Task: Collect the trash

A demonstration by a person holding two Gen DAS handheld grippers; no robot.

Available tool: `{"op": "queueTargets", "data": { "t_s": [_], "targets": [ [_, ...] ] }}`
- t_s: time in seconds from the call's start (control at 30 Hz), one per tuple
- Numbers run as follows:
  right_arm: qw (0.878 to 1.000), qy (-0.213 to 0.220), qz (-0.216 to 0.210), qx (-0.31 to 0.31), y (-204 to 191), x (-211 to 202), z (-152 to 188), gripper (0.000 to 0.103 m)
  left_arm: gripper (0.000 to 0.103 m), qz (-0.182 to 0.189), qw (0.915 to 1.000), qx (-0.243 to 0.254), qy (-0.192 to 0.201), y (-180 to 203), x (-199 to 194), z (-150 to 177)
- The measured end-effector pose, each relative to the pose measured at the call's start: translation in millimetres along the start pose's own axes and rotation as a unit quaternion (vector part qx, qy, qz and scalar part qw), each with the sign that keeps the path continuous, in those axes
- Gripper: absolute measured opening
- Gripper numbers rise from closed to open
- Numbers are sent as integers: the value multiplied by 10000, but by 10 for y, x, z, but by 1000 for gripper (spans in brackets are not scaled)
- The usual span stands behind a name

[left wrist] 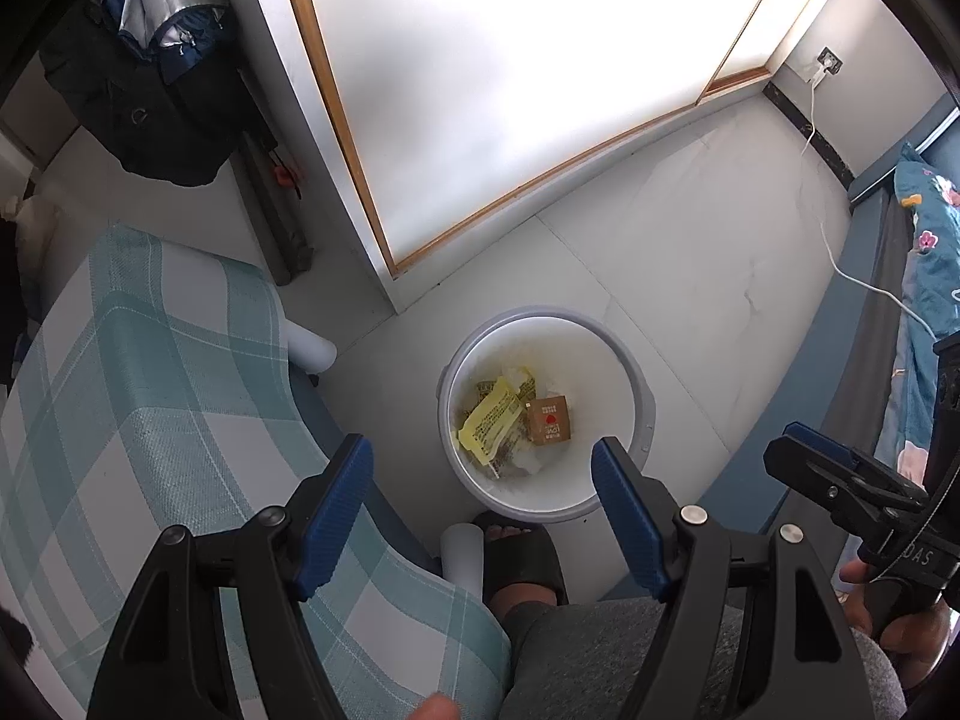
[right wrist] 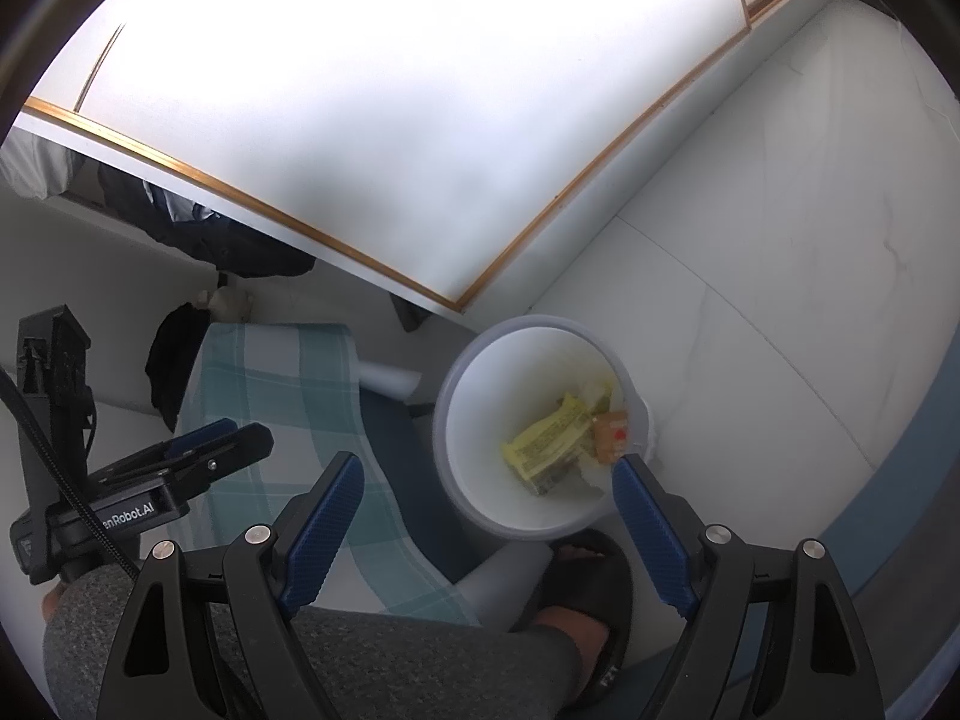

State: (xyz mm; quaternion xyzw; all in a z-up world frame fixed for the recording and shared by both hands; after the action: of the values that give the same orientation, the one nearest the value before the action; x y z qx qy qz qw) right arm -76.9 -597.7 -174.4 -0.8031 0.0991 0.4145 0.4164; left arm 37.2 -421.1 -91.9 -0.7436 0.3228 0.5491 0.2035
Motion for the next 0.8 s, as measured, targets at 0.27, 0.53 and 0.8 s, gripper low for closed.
{"op": "queueTargets", "data": {
  "t_s": [0.27,0.53,0.8],
  "targets": [
    [10000,-15,13,-5,-3,11,8,85,72,21,10000,-24,-17,11,9,9],
    [10000,-22,13,12,-4,16,5,85,72,47,9999,-88,-46,-3,24,17],
    [10000,-24,19,15,-1,23,6,85,72,32,10000,-52,-33,-11,29,22]
  ]
}}
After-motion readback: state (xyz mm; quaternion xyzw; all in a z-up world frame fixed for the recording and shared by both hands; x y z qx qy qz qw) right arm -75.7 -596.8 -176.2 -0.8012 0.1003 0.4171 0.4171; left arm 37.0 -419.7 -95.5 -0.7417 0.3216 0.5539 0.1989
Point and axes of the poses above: each gripper's, at about its wrist camera, not at the fingertips, and x roughly the way its jaws point, y to its right, z to its underside, the point moved 2 cm from there along x, roughly the way its jaws point, and after that the axes turned 5 degrees about y, right-handed, at the moved point
